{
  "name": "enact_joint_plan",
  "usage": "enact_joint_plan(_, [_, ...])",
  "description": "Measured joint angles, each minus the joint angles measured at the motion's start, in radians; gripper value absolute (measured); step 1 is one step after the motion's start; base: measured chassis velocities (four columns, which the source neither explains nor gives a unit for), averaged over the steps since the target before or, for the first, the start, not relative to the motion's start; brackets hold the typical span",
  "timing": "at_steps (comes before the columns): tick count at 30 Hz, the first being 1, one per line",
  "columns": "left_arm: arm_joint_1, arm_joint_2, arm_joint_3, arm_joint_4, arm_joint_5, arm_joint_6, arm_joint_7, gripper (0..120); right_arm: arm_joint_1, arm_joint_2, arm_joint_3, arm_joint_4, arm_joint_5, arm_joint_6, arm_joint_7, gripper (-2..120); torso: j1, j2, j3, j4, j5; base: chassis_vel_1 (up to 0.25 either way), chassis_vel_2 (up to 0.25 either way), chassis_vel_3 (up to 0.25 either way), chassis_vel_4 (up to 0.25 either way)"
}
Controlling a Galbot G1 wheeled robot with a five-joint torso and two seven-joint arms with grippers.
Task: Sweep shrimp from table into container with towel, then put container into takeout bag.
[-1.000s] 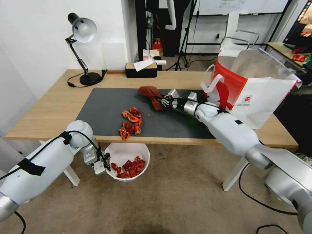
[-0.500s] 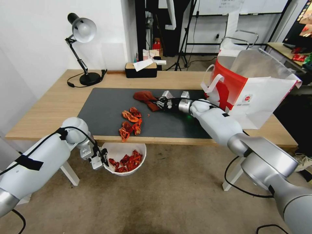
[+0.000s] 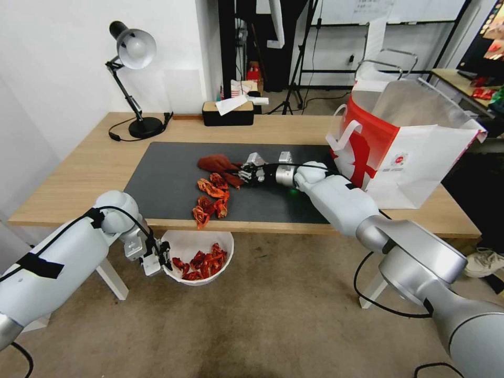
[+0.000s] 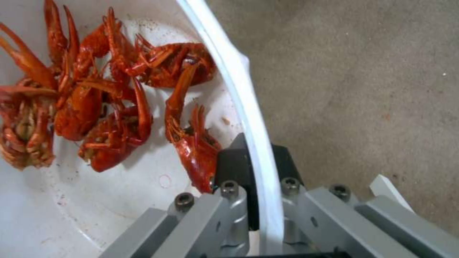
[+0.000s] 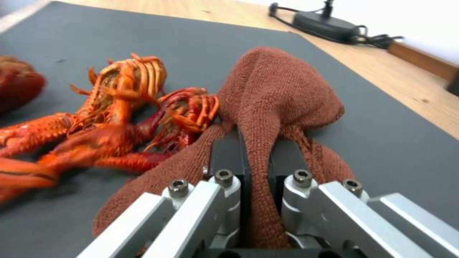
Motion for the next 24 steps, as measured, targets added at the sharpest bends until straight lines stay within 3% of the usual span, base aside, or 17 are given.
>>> enact_joint_plan(11, [0.009,0.006,-0.009,-0.005,-0.001,0.002,-0.006,0,-0.005,-0.025,-0.017,0.038,0.009,0.009,-0.109,4,0.000,0.000,0.000,0.0001,0.0001,0.000,0.000,0.000,0.000])
enact_joint_plan(24, [0.010,0.005,-0.009,-0.006,-0.001,0.003,-0.009,0,-0.021,-0.117,-0.083,0.202,0.068,-0.017,-0.124,4,0.000,0.000,0.000,0.0000,0.0001,0.000,0.000,0.000,0.000])
